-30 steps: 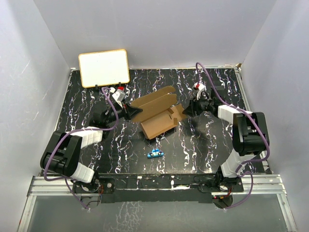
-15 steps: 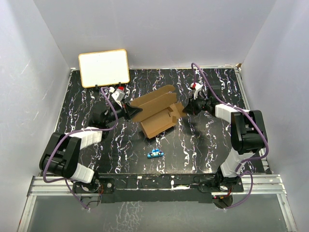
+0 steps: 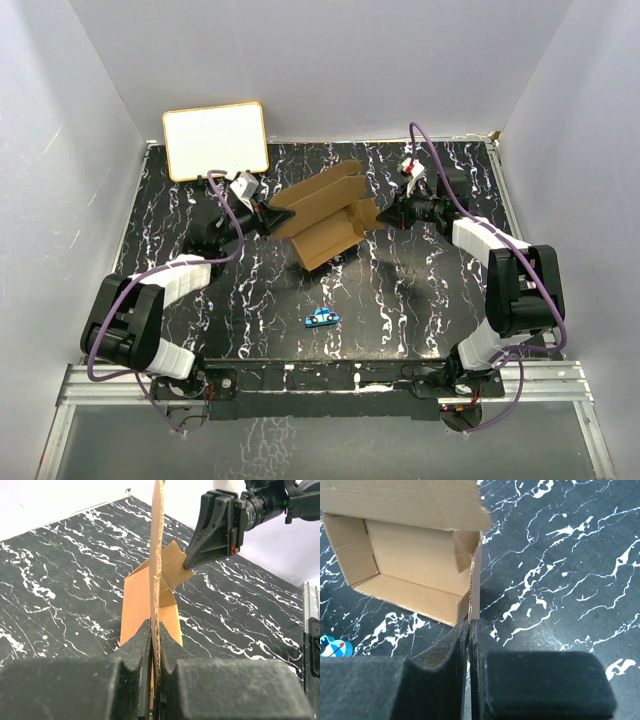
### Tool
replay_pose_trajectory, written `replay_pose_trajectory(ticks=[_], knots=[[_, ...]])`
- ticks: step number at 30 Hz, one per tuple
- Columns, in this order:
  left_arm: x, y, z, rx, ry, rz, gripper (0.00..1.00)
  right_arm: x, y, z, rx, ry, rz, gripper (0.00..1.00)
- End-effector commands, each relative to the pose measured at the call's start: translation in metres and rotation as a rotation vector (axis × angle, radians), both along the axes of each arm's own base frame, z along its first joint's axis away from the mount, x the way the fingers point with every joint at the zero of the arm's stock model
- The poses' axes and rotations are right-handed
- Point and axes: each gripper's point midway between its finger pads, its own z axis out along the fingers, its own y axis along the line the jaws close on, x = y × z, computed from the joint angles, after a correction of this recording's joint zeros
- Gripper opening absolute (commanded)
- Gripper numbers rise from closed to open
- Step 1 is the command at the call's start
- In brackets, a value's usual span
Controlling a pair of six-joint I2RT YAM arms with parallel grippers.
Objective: Fold the paper box
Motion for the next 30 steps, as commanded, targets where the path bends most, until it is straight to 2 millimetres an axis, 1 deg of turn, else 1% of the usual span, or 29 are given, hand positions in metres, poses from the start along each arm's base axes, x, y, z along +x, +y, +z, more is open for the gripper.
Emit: replay_pose_trajectory(ticks=[1, 8, 12, 14, 17, 21, 24, 27, 30], knots=[[0.009, -0.004, 0.025, 0.002, -0.088, -0.009, 0.0, -0.004, 0.009, 0.036, 0.073, -0.126, 0.058, 0.08], [0.018, -0.011, 0.022, 0.009, -0.089, -0.032, 0.0, -0.006, 0.015, 0.028, 0.08, -0.12, 0.067, 0.08], [0.018, -0.018, 0.016, 0.029, -0.101, -0.06, 0.0, -0.008, 0.022, 0.019, 0.076, -0.101, 0.081, 0.08], [0.017, -0.02, 0.012, 0.047, -0.111, -0.068, 0.0, -0.008, 0.023, 0.013, 0.075, -0.082, 0.08, 0.08], [0.014, -0.019, 0.008, 0.072, -0.132, -0.071, 0.0, -0.009, 0.022, 0.005, 0.067, -0.065, 0.085, 0.08], [0.011, -0.017, -0.002, 0.107, -0.152, -0.071, 0.0, -0.013, 0.022, 0.0, 0.066, -0.052, 0.11, 0.08], [0.009, -0.016, -0.007, 0.129, -0.183, -0.075, 0.0, -0.016, 0.021, -0.009, 0.058, -0.033, 0.117, 0.08], [0.008, -0.016, -0.007, 0.144, -0.227, -0.077, 0.0, -0.017, 0.02, -0.015, 0.049, -0.022, 0.118, 0.08], [0.011, -0.016, -0.003, 0.158, -0.291, -0.08, 0.0, -0.015, 0.019, -0.017, 0.047, -0.039, 0.116, 0.08]])
